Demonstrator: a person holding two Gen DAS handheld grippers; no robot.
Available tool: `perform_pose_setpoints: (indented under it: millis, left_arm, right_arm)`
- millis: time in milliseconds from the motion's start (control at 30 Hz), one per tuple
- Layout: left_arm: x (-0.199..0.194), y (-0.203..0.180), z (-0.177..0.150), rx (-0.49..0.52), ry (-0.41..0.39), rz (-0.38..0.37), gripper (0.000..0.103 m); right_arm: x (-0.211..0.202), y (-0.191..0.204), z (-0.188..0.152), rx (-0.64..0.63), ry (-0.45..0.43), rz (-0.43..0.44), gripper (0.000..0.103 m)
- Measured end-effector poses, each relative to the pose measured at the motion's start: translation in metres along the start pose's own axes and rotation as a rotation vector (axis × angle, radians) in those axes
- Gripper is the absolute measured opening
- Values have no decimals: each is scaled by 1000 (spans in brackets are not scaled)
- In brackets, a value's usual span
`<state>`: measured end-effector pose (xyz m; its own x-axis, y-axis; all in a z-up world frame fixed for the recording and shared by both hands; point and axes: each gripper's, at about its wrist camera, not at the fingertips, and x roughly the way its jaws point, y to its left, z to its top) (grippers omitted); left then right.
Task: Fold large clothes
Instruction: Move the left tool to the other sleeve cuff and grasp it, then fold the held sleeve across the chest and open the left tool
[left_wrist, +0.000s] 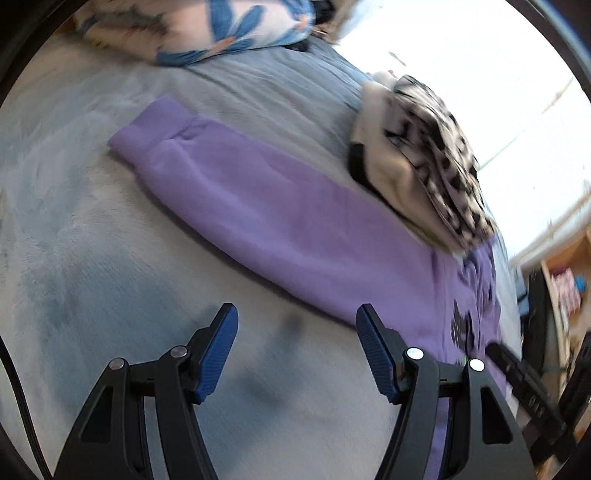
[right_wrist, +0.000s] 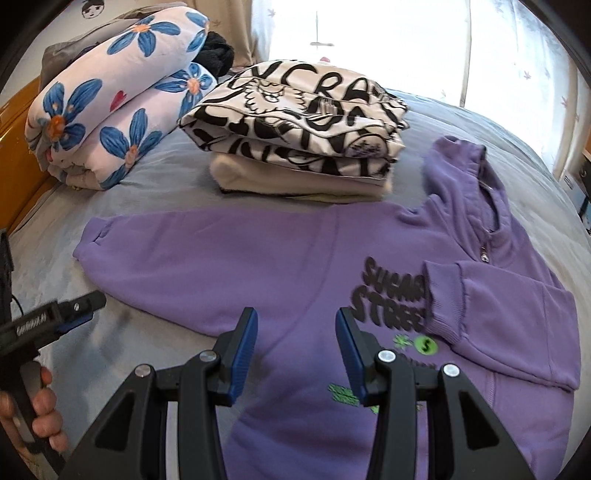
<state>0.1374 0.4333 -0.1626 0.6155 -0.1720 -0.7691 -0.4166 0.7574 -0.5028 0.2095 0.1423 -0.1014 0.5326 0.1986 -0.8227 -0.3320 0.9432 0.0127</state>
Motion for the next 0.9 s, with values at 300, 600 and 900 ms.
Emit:
perform_pose_setpoints:
  millis: [300, 600, 900]
  left_arm:
    - [30, 44, 45, -110, -41, 49, 65]
    - [57, 21, 62, 25, -62, 193, 11]
    - [14, -101, 44, 362, -220, 260, 7]
  right_arm:
    - [26, 2, -4, 12, 47, 19, 44]
    - [38, -20, -8, 77, 81, 18, 44]
    - [11, -38, -7, 101, 36, 6, 44]
